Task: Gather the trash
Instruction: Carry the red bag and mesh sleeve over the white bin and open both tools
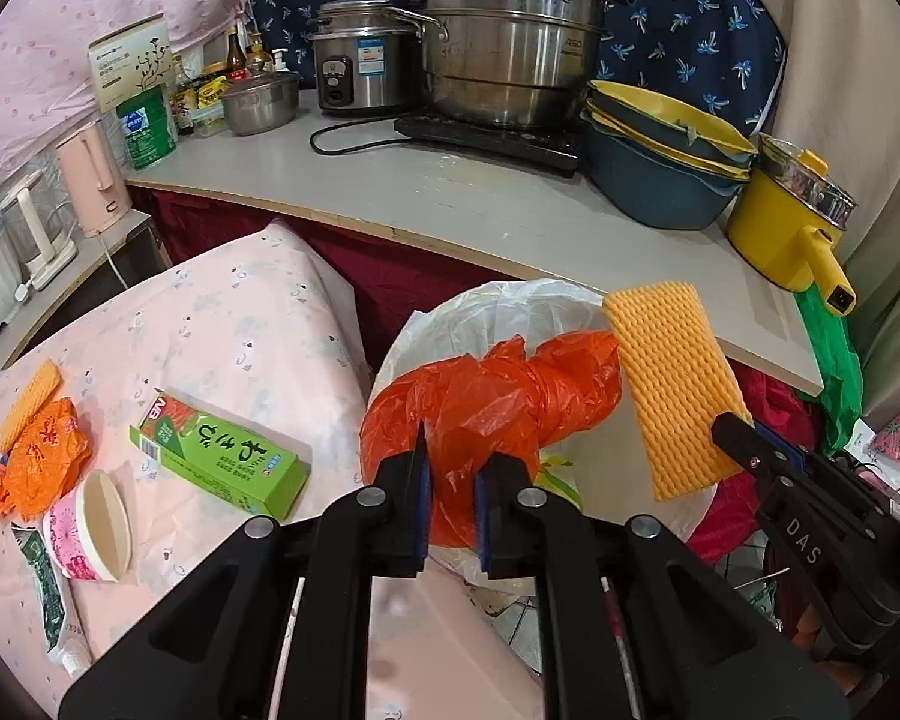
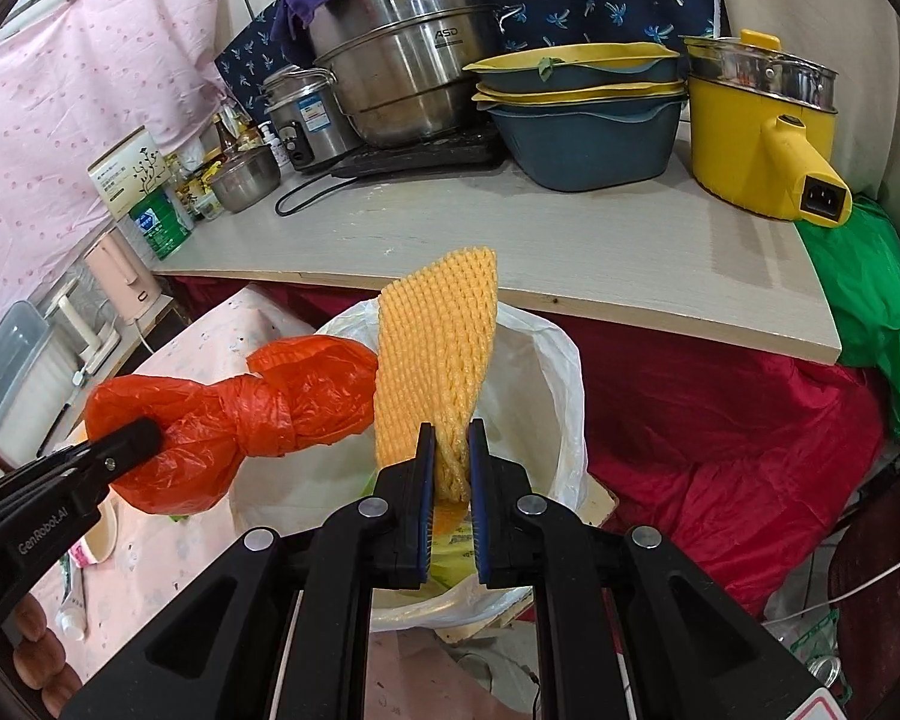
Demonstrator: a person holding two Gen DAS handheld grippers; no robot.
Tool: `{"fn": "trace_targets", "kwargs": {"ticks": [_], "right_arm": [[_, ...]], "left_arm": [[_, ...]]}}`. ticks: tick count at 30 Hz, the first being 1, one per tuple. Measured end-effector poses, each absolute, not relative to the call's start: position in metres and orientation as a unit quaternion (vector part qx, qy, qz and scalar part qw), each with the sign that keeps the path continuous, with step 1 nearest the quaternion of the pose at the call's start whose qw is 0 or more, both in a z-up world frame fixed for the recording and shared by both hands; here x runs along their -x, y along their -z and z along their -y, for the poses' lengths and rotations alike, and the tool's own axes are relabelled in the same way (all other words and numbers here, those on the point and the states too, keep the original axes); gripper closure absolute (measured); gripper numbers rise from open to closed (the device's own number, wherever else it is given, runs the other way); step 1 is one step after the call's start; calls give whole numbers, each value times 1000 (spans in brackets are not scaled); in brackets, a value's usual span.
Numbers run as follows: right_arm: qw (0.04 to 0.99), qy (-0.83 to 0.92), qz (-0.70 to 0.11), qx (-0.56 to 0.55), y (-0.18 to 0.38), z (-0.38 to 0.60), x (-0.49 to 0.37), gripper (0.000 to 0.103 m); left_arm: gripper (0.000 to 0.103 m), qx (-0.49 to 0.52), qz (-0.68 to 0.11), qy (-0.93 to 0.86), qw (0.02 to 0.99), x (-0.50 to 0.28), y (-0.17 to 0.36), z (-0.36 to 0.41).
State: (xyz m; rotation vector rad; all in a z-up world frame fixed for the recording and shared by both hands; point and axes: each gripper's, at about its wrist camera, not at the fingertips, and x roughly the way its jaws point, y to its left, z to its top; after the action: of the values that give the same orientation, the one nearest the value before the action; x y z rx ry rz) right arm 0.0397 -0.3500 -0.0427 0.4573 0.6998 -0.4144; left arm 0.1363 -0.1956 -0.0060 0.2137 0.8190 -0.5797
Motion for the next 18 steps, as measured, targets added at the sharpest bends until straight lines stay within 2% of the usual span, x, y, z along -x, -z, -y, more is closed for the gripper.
{"fn": "trace_targets", "kwargs": {"ticks": [3, 6, 7, 12, 15, 18], "right_arm": [[892, 200, -339, -221, 44, 352, -41, 93], [893, 199, -339, -221, 45, 353, -43, 93], [892, 200, -338, -222, 45, 352, -42, 93], [893, 195, -340, -223, 46, 351, -47, 88], [895, 192, -337, -222, 44, 347, -51, 87], [897, 189, -334, -218, 41, 343, -54, 82]], "left_arm": [[87, -101, -392, 279, 871, -137, 8, 198], [65, -99, -385, 270, 877, -138, 8, 198], [62, -97, -382, 271, 878, -137, 7, 197], [51, -97, -374, 266, 883, -138, 4, 195], [49, -96, -372, 264, 885, -138, 2, 192], [47, -95, -370, 261, 887, -139, 1, 188]]}}
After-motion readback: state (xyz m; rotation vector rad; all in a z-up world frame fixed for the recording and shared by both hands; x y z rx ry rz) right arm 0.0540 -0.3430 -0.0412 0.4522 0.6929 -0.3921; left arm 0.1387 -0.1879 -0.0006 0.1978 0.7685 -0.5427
